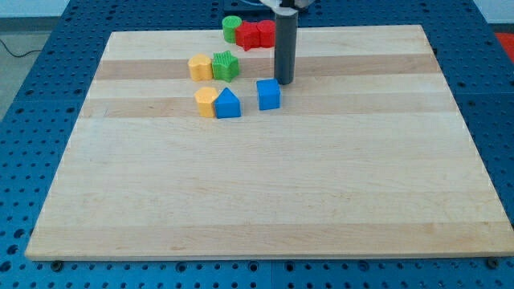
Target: Push the blue cube close to the blue triangle
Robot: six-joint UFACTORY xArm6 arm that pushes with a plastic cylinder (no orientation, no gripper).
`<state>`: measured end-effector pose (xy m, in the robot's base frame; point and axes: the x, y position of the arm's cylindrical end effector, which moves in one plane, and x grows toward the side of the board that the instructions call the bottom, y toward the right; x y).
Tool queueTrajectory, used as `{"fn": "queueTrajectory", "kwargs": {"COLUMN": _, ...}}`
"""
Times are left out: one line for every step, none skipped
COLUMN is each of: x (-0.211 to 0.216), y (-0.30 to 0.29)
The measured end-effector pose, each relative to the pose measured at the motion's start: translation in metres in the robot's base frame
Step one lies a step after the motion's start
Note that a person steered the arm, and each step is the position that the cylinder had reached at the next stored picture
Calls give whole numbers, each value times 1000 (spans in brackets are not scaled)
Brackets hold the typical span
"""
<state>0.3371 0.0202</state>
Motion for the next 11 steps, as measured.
{"fn": "queueTrajectory", "kwargs": {"x": 9, "y": -6}}
{"fn": "queueTrajectory", "kwargs": {"x": 10, "y": -6}}
{"fn": "queueTrajectory", "kwargs": {"x": 13, "y": -3}}
{"fn": "queueTrajectory", "kwargs": {"x": 13, "y": 40}}
{"fn": "queueTrajectory", "kwargs": {"x": 17, "y": 80}}
{"fn": "queueTrajectory", "kwargs": {"x": 29, "y": 82}}
{"fn": "queueTrajectory", "kwargs": {"x": 30, "y": 66}}
{"fn": "queueTrajectory", "kwargs": {"x": 30, "y": 52}}
{"fn": "queueTrajectory", "kwargs": {"x": 30, "y": 34}}
{"fn": "queueTrajectory", "kwargs": {"x": 30, "y": 17}}
{"fn": "queueTrajectory", "kwargs": {"x": 30, "y": -1}}
